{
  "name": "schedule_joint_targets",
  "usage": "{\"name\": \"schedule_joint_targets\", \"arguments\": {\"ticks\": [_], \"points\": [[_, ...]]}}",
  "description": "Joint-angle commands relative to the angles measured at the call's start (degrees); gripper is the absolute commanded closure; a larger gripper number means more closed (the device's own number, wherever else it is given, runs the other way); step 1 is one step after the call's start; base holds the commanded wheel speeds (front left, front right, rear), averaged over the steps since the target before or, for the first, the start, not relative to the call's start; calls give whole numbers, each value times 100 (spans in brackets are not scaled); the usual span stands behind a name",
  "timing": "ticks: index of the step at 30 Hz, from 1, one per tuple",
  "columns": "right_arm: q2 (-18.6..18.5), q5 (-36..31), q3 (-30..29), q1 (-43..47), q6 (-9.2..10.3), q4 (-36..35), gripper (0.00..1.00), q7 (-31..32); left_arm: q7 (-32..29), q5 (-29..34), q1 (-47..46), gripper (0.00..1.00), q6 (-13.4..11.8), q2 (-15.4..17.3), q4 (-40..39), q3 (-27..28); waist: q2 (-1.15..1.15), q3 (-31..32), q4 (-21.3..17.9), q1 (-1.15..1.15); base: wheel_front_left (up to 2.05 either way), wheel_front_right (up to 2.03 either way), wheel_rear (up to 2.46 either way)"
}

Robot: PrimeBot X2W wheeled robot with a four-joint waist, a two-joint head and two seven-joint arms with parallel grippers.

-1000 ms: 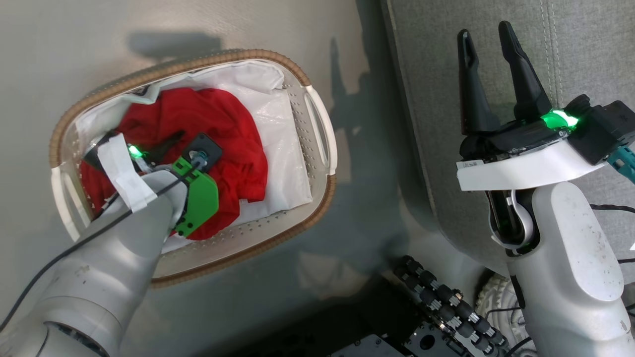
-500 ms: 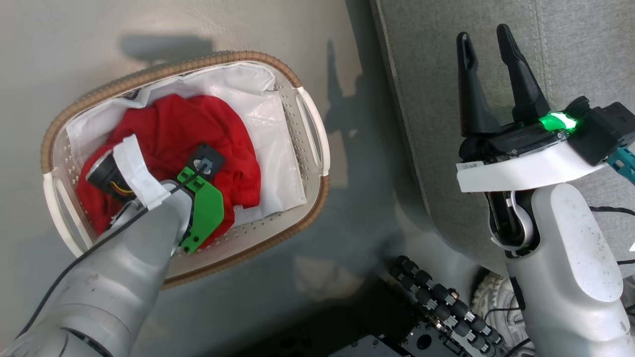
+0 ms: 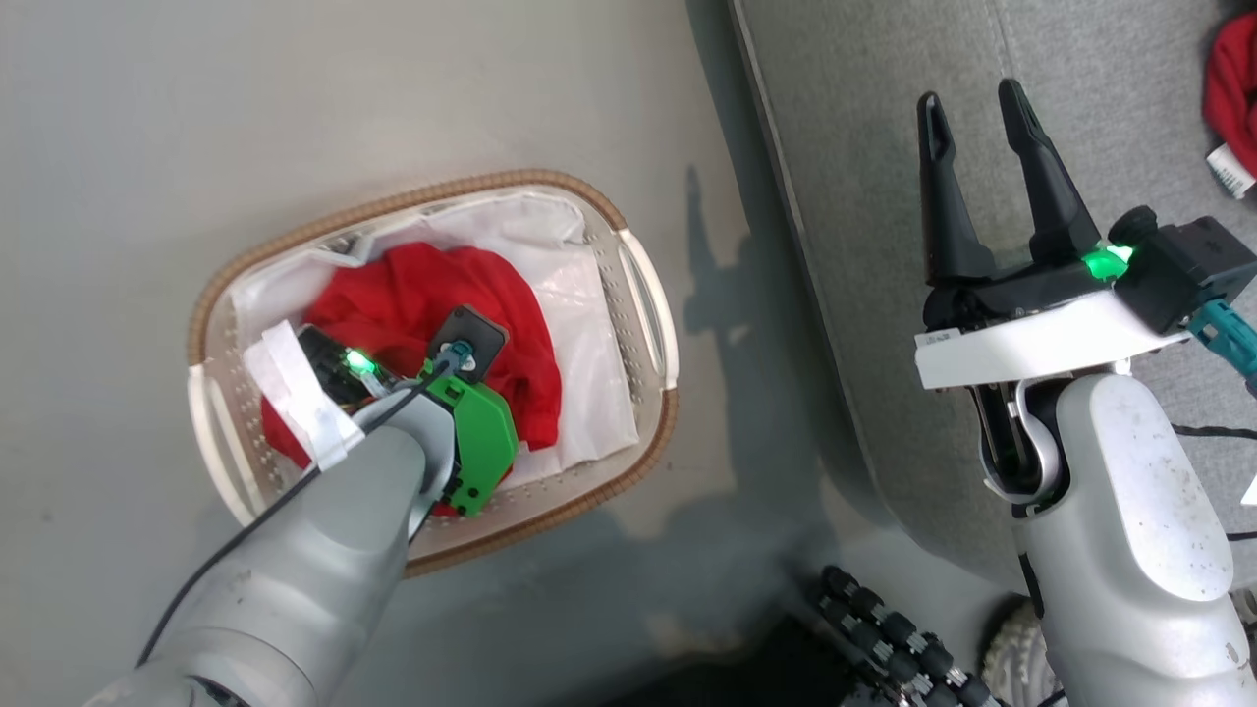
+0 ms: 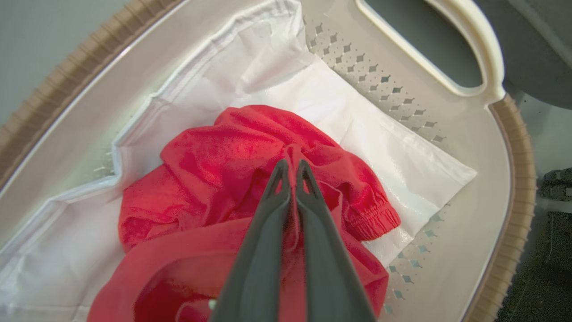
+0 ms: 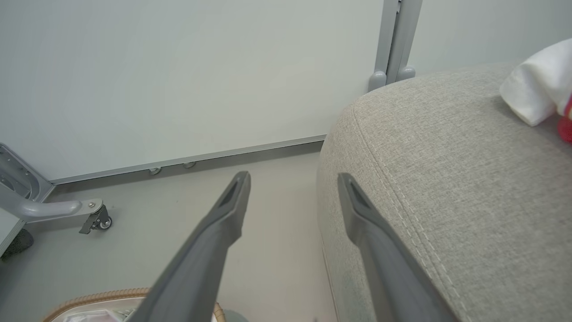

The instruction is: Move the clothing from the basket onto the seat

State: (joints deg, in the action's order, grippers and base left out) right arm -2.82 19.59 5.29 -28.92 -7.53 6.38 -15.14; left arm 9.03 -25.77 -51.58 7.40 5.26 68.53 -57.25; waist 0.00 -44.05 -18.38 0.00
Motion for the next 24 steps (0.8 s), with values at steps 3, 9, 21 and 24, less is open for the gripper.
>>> {"name": "schedule_joint_targets", "arguments": {"ticks": [3, 9, 21, 24], "points": [[-22, -112, -75, 161, 8, 95, 0, 0, 254, -257, 235, 100, 13, -89, -89, 46, 0, 767, 412, 0, 0, 0, 0], [-24, -278, -204, 381, 8, 243, 0, 0, 566, -702, 521, 100, 14, -198, -351, 251, 0, 1433, 696, 0, 0, 0, 0], [-24, -471, -430, 1023, 8, 516, 0, 0, 619, -695, 1146, 100, -226, -205, -1932, 1014, 0, 2674, 1158, 0, 0, 0, 0], [-23, -490, -466, 1206, 8, 570, 0, 0, 620, -547, 1356, 100, -267, -175, -2451, 1226, 0, 2925, 1232, 0, 0, 0, 0]]}}
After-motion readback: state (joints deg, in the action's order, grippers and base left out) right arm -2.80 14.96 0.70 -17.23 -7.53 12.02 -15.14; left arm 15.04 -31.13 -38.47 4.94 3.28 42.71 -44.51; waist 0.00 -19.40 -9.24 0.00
